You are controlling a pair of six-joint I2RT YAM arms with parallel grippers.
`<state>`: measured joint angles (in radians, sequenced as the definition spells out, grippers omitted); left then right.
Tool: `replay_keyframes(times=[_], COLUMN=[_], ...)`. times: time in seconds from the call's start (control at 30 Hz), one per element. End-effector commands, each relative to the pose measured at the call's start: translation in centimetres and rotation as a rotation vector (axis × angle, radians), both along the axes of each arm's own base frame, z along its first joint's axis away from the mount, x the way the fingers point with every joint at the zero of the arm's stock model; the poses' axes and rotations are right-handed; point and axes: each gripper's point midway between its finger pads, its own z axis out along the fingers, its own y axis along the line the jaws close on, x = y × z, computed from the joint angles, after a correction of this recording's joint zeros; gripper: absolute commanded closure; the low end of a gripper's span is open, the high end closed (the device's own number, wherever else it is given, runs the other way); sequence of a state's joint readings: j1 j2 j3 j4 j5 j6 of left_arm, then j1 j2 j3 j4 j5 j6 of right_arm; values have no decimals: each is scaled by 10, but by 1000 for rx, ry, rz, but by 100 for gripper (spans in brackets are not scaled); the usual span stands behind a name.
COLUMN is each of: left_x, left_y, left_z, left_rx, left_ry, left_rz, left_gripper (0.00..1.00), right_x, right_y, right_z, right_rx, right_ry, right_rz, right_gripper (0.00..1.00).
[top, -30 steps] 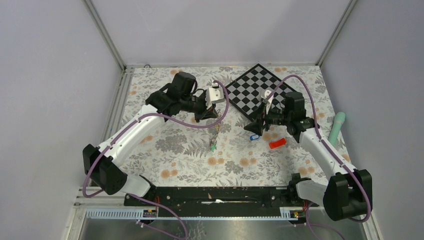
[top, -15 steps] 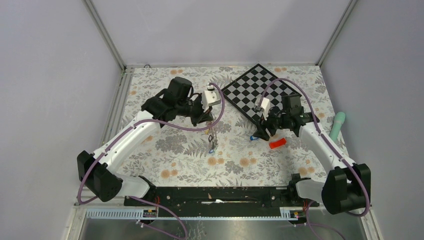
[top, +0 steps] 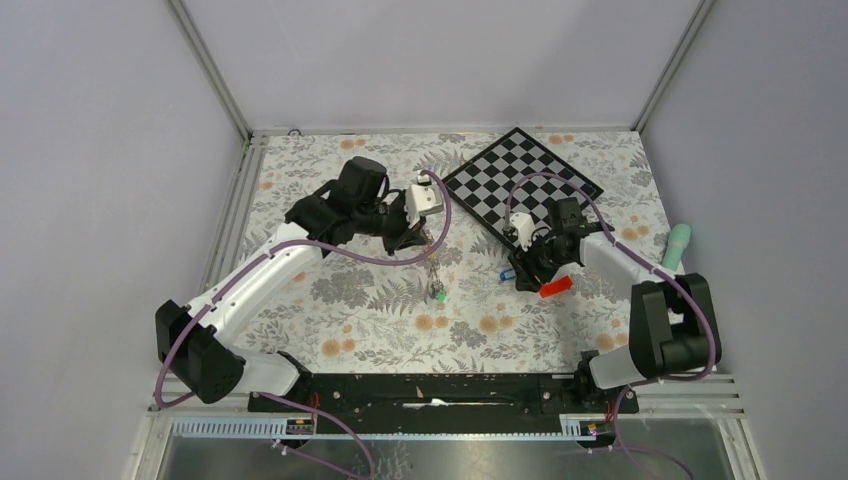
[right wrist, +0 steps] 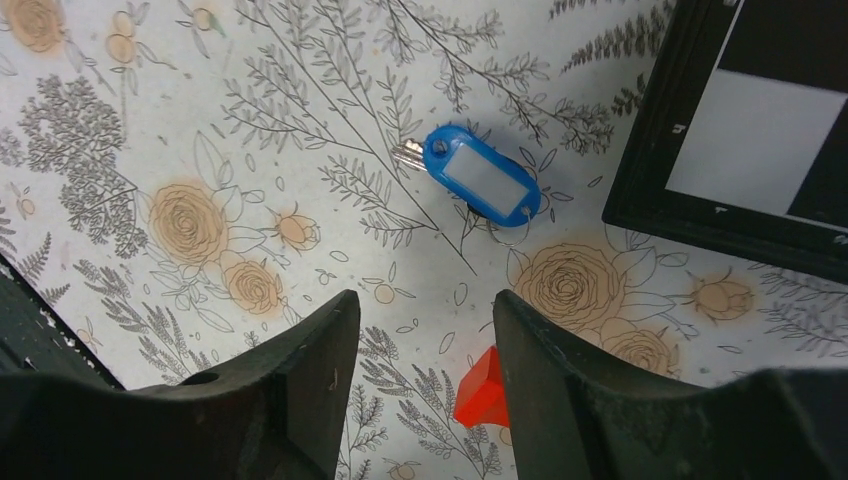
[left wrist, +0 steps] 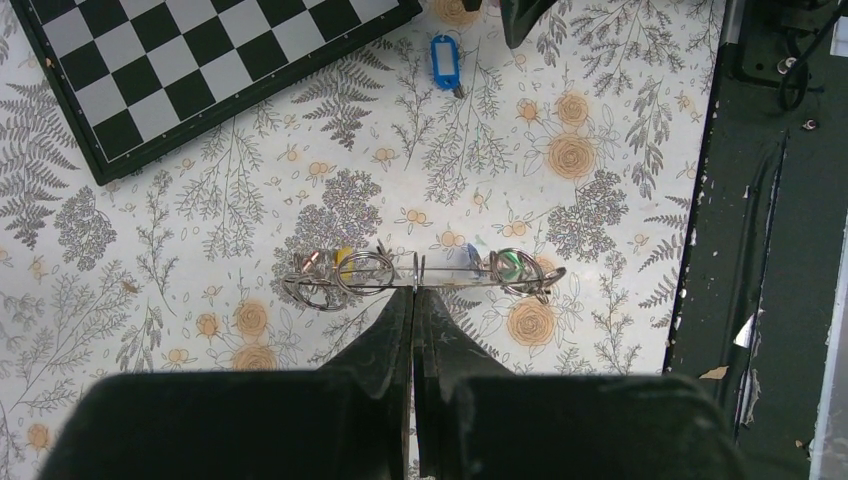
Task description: Put the keys on the keyring
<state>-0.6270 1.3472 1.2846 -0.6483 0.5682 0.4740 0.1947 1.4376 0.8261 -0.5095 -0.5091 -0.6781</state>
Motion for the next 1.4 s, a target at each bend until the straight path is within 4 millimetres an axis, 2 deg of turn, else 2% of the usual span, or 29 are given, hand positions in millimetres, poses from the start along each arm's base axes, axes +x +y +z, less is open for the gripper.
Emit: replay_keyframes(times=[0.0, 0.37, 0.57, 0.7, 0.9, 1.03, 1.13, 1.37], left_x=[1, -2, -2, -2, -3, -2, -2, 1], left_y=[-9, -12, -12, -12, -13, -13, -12, -10], left_z=[28, 27, 27, 25, 24, 23, 23, 22], left_rx=[-78, -76, -76, -73, -72, -69, -68, -53], left_ry=[-87, -85, -87, -88, -84, -85, -89, -107], left_rz=[-36, -53, -55, -56, -59, -59, -59, -44], left_gripper=[100, 100, 100, 100, 100, 100, 100, 100], right_x=[20, 39, 40, 38, 38, 40, 44, 51], right_y=[-3, -3, 2, 5, 7, 7, 9, 16], right_z=[-5, -22, -27, -31, -31, -28, -19, 13], right_rx=[-21, -47, -54, -57, -58, -55, -48, -5], right_ry=[12, 44, 55, 64, 68, 59, 47, -2], right_rz=[-105, -148, -138, -131, -126, -129, -128, -112], right_gripper=[42, 44, 48, 54, 71, 76, 86, 100])
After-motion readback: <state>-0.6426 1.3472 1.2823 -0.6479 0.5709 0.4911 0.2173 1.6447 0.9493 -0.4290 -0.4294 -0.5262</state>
